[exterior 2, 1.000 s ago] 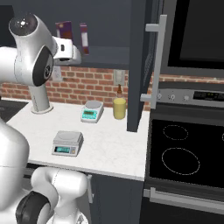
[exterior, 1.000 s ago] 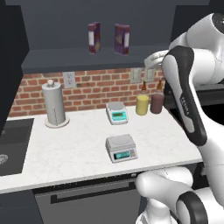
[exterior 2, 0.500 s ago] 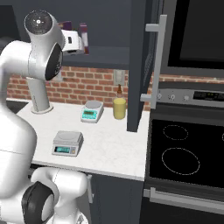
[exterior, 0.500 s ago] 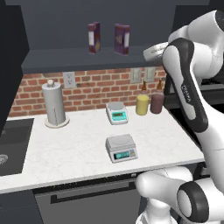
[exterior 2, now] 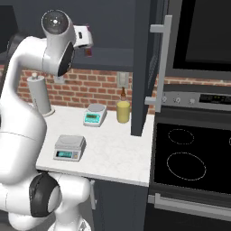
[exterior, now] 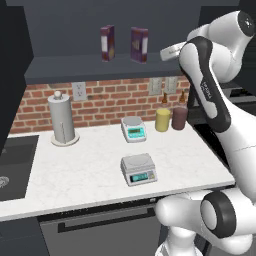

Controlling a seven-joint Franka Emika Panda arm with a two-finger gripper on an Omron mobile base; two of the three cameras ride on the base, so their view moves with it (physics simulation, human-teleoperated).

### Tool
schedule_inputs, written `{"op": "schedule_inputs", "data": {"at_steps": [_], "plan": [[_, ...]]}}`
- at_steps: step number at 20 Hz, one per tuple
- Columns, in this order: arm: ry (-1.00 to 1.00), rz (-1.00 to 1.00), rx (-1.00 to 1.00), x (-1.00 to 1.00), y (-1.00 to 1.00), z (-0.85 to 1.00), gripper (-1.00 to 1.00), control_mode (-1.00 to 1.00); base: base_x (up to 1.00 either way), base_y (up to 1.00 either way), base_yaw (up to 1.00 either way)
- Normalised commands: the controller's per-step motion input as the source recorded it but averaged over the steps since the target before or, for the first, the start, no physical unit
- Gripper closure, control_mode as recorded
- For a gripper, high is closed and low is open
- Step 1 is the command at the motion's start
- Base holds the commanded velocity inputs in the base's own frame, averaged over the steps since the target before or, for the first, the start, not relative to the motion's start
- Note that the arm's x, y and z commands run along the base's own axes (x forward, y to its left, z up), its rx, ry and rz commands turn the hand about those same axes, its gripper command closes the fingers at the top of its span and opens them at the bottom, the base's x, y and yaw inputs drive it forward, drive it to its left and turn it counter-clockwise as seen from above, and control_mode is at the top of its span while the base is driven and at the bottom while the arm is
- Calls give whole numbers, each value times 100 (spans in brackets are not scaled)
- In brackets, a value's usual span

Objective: Pick the cereal and place it on the digital scale for weighing, and close the cabinet.

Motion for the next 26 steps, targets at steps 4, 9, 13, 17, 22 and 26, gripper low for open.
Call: {"op": "schedule_inputs", "data": {"at_steps": [4,9,13,17,22,26], "plan": [[-6,0,0,38,4,2,-100,-100,0,0,0],[-1,0,0,44,9,0,-100,-100,0,0,0],[0,0,0,46,3,0,-100,-100,0,0,0],[0,0,0,40,0,1,-100,-100,0,0,0],[0,0,0,40,0,4,-100,-100,0,0,0],[0,0,0,46,0,0,-100,-100,0,0,0]]}}
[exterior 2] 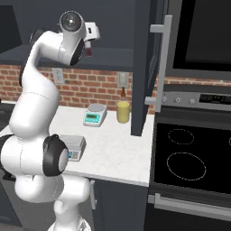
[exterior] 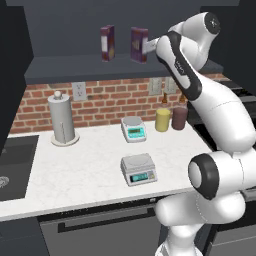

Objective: Pick the cereal and place it on the digital scale for weighing, and close the cabinet.

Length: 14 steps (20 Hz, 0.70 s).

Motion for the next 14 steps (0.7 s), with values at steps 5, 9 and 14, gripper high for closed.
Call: {"op": "schedule_inputs", "data": {"at_steps": [5,9,14], "plan": [[0,0,0,45,0,0,-100,-100,0,0,0],[0,0,0,44,0,0,-100,-100,0,0,0],[0,0,0,29,0,0,-100,-100,0,0,0]]}}
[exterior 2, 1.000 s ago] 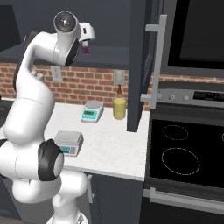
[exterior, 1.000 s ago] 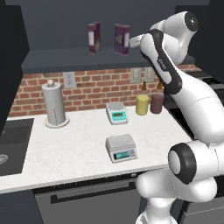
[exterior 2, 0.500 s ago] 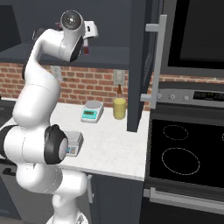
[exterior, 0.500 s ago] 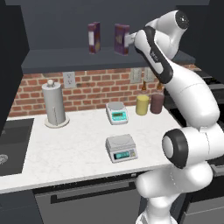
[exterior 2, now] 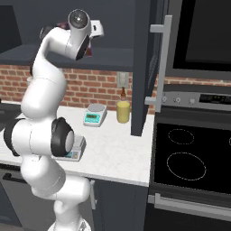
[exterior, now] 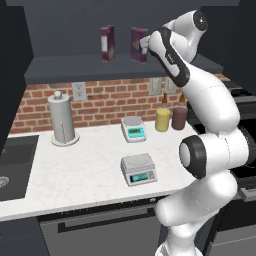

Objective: Pick the cereal and place it on the digital scale for weighing, and close the cabinet.

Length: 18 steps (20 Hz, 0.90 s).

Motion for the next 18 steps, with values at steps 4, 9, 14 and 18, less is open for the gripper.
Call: {"op": "schedule_inputs", "data": {"at_steps": [4,9,14,18], "plan": [[0,0,0,36,0,0,-100,-100,0,0,0],[0,0,0,39,7,0,-100,-100,0,0,0],[0,0,0,26,11,0,-100,-100,0,0,0],[0,0,0,22,9,0,-100,-100,0,0,0]]}}
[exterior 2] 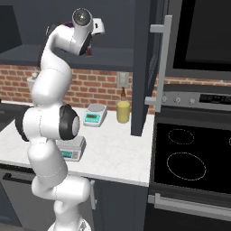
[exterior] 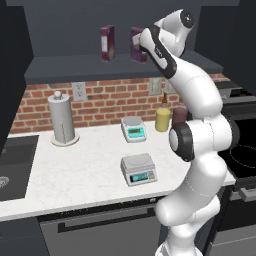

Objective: Pick the cereal and place it on the digital scale for weighing, and close the cabinet.

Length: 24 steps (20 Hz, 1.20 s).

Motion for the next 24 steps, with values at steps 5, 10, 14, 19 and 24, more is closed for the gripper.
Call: {"op": "schedule_inputs", "data": {"at_steps": [5,10,14,19,24], "plan": [[0,0,0,24,0,0,-100,-100,0,0,0],[0,0,0,19,0,-2,-100,-100,0,0,0],[0,0,0,22,0,-10,-100,-100,0,0,0],[0,0,0,13,0,-9,-100,-100,0,0,0],[0,0,0,8,0,-9,-100,-100,0,0,0]]}}
